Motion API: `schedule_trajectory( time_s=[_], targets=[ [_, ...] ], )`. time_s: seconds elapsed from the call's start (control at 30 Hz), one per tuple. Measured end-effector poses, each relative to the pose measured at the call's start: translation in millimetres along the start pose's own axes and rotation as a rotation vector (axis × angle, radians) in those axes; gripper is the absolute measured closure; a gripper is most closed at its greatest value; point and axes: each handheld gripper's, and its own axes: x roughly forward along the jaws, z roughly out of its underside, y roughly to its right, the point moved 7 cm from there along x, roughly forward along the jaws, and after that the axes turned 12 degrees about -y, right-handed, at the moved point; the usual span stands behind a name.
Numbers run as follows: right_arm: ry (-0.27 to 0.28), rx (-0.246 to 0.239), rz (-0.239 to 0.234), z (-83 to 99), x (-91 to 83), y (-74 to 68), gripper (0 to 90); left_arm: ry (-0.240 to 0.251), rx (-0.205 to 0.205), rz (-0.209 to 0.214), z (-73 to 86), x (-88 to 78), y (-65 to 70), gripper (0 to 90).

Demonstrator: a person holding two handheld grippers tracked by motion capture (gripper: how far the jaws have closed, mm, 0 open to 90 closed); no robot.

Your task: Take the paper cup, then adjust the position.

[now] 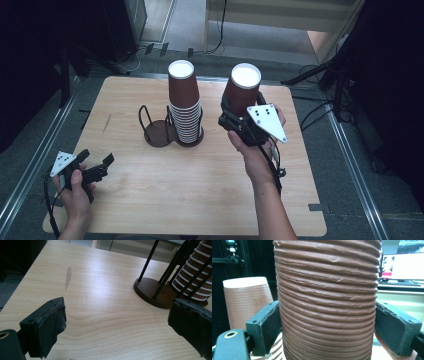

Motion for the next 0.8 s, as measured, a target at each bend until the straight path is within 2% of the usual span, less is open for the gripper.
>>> schedule_trajectory(
  time_s=[0.23,0.37,0.53,0.6,0.8],
  targets=[
    [-0.028,0.015,0.009,23.2,-7.5,8.6,12.8,0.02,0.018,0.025,-0.5,-1.0,3.0,2.3],
    [-0.045,0.022,0.01,38.9,-10.5,12.5,12.8,0.021,0.016,0.015,-0.1,-1.7,3.6,2.3],
    [-0.077,0.034,0.006,61.5,-12.2,13.6,12.8,0.013,0.038,0.007,-2.6,-6.7,5.7,2.3],
    [-0.093,0.035,0.004,71.4,-12.5,13.3,12.8,0.026,0.035,0.018,-5.4,-8.8,8.8,2.3],
    [-0.117,0.036,0.001,89.1,-15.4,13.9,12.8,0.046,0.08,0.032,-16.2,-13.2,27.2,2.3]
  ],
)
